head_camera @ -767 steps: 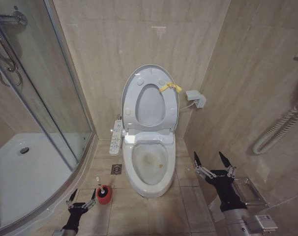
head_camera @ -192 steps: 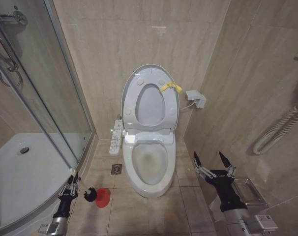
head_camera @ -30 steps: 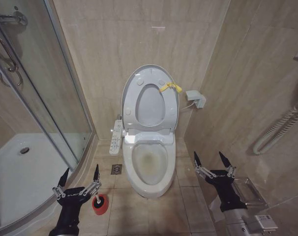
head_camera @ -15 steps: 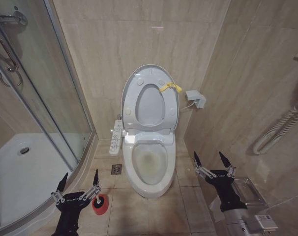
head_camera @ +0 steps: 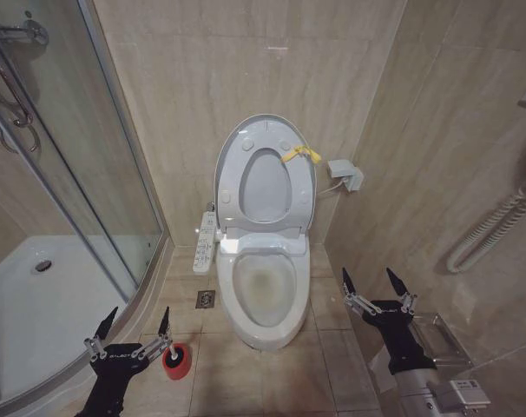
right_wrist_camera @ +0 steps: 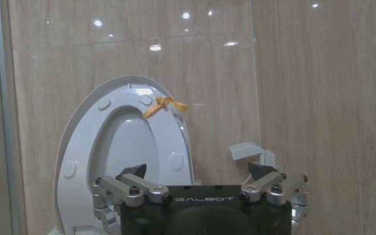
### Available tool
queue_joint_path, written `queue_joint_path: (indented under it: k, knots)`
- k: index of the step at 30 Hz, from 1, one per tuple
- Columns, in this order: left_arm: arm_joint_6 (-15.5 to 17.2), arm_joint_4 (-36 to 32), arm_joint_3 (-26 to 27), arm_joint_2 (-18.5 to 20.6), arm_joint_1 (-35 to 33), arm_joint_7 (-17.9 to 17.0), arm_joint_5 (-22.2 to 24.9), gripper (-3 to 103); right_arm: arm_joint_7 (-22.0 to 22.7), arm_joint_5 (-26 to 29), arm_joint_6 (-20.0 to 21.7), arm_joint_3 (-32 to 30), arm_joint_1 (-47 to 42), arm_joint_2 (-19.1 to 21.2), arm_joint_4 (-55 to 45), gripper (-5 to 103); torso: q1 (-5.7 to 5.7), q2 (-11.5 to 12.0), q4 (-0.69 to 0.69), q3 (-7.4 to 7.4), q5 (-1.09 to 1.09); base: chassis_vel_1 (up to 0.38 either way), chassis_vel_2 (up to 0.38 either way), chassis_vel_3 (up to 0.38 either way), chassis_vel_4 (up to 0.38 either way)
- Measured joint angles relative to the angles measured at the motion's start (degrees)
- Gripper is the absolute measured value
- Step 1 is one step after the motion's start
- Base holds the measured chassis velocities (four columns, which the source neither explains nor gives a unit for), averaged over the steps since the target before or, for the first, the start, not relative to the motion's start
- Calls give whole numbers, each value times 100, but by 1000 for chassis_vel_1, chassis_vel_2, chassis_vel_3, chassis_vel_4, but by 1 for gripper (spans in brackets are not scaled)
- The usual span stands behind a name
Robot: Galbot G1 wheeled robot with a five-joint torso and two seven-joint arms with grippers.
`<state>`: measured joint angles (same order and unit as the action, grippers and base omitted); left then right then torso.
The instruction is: Open the toilet lid, clean the toilet bowl with a toilet brush, close the toilet lid, and flush.
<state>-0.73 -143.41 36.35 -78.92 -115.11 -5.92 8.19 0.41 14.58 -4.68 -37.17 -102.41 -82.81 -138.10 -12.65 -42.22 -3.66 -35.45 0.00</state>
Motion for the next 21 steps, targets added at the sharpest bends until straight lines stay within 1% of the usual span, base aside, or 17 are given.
queue_joint_path:
  k: [12, 16, 19, 21]
  knots:
    - [5, 5, -157, -106, -25, 0, -174, 100, 0, 0, 0, 0, 0, 0, 0, 100, 0, 0, 0, 0, 0, 0, 0, 0, 0]
    - [-34, 7, -131, -111, -31, 23, -256, 100, 0, 0, 0, 0, 0, 0, 0, 100, 0, 0, 0, 0, 0, 0, 0, 0, 0]
    - [-207, 8, -14, -83, -10, 127, -353, 100, 0, 0, 0, 0, 0, 0, 0, 100, 0, 0, 0, 0, 0, 0, 0, 0, 0]
    - [-380, 8, 47, -63, 65, 201, -375, 100, 0, 0, 0, 0, 0, 0, 0, 100, 0, 0, 0, 0, 0, 0, 0, 0, 0]
